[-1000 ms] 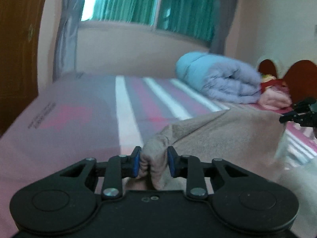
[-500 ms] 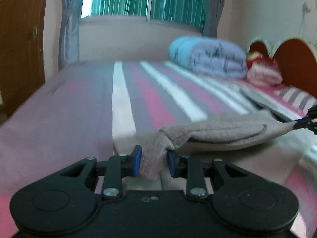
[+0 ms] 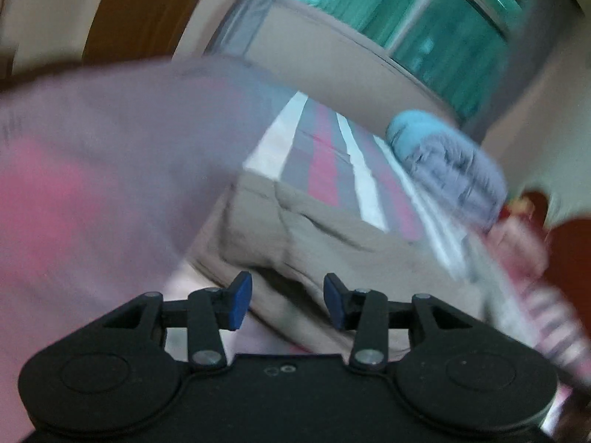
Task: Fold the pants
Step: 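Lift the waistband with both grippers and fold it over toward the cuffs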
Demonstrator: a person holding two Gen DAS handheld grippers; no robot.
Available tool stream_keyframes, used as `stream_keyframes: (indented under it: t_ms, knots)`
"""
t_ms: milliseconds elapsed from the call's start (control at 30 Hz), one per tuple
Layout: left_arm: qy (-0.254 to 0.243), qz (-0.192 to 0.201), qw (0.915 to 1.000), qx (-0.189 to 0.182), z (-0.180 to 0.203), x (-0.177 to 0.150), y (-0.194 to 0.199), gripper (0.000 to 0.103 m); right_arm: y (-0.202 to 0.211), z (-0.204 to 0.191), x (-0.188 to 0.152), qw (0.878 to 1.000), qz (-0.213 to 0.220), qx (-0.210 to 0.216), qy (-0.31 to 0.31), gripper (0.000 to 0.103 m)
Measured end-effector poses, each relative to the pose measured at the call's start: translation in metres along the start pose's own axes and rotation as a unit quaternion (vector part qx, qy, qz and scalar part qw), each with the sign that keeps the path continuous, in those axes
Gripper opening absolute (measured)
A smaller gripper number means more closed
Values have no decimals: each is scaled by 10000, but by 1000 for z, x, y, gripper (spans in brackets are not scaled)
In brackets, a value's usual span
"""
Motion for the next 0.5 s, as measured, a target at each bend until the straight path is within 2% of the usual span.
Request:
stream_keyframes:
  t_ms: [67, 133, 233, 367, 433, 467, 500]
  knots:
    - [592, 65, 9980, -213, -11, 2, -11, 34, -4, 10, 5, 9984, -160, -9, -547, 55]
    - [1013, 142, 9944, -256, -22, 5, -20, 34, -9, 22, 9, 9928, -307, 46, -1153, 54]
    - [1542, 203, 9873, -330, -40, 5, -29, 34, -21, 39, 15, 9771, -594, 181, -2034, 54]
    - [1549, 168, 9874, -279, -44, 11, -38, 34, -42, 58, 17, 9519, -1017, 282, -2876, 54]
    - [1571, 92, 9874, -146, -43, 12, -44, 29, -50, 61, 13, 9395, -1222, 348, -3182, 54]
    - [1539, 62, 9881, -43, -43, 13, -45, 21, -57, 64, 12, 9330, -1313, 356, -3331, 54]
    - [1468, 29, 9892, 38, -42, 13, -47, 18, -63, 66, 12, 9287, -1371, 309, -3431, 54]
Point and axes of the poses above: each gripper's, at about its wrist camera, not at the fingertips, and y roughly against the way its jaws point, z to its right, x to its top, the point moved 1 cm from there along -y, roughly the way its jaws point, and after that the axes turned 10 degrees about -x, right-handed, at the moved point
